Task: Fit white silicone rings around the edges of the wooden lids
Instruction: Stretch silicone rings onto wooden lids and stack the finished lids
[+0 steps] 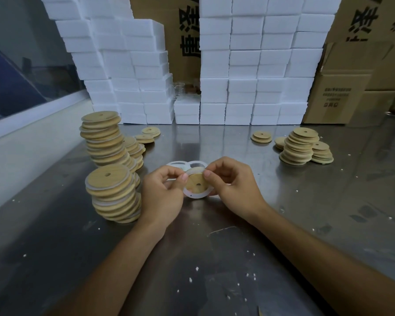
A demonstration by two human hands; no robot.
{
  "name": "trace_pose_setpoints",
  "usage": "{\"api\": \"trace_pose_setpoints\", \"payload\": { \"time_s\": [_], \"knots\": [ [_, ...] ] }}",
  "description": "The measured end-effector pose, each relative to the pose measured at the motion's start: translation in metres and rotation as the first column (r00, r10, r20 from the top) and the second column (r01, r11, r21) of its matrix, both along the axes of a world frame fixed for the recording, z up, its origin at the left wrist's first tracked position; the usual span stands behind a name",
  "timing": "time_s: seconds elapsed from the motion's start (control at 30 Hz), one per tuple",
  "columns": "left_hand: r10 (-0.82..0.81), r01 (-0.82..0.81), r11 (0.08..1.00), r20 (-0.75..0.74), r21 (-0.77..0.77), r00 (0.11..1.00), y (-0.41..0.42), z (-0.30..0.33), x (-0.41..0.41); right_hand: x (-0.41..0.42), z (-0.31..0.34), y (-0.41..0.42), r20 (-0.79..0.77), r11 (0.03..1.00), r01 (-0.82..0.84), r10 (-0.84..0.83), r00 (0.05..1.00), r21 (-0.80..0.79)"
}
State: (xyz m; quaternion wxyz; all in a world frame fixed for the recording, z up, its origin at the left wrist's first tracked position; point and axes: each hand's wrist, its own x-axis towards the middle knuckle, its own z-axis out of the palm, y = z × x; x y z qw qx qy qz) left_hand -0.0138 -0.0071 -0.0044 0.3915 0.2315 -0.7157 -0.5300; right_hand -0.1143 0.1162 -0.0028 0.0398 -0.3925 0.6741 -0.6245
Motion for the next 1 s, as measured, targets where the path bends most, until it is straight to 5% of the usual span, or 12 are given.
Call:
{"api": "trace_pose_setpoints", "payload": {
  "time_s": [0.23,0.63,0.87,1.0],
  "knots": [
    [-0.042,0.042,0.999,0.025,0.013,0.999,-0.003,-0.002,0.000,-0.009,0.006,0.008,0.195,0.996,-0.092,0.088,0.977,0.011],
    [-0.058,0.058,0.995,0.004,0.078,0.998,-0.004,-0.001,0.002,-0.014,0.002,0.010,0.278,0.991,-0.125,0.107,0.955,0.045],
    [-0.011,0.035,0.982,0.127,-0.186,0.992,0.001,-0.007,-0.001,-0.017,-0.001,0.009,0.042,0.997,0.051,-0.053,0.998,0.057],
    [0.005,0.018,0.953,0.076,-0.303,0.997,0.005,-0.003,0.000,-0.014,-0.003,0.008,-0.105,0.993,0.074,-0.064,0.992,0.093]
  ]
}}
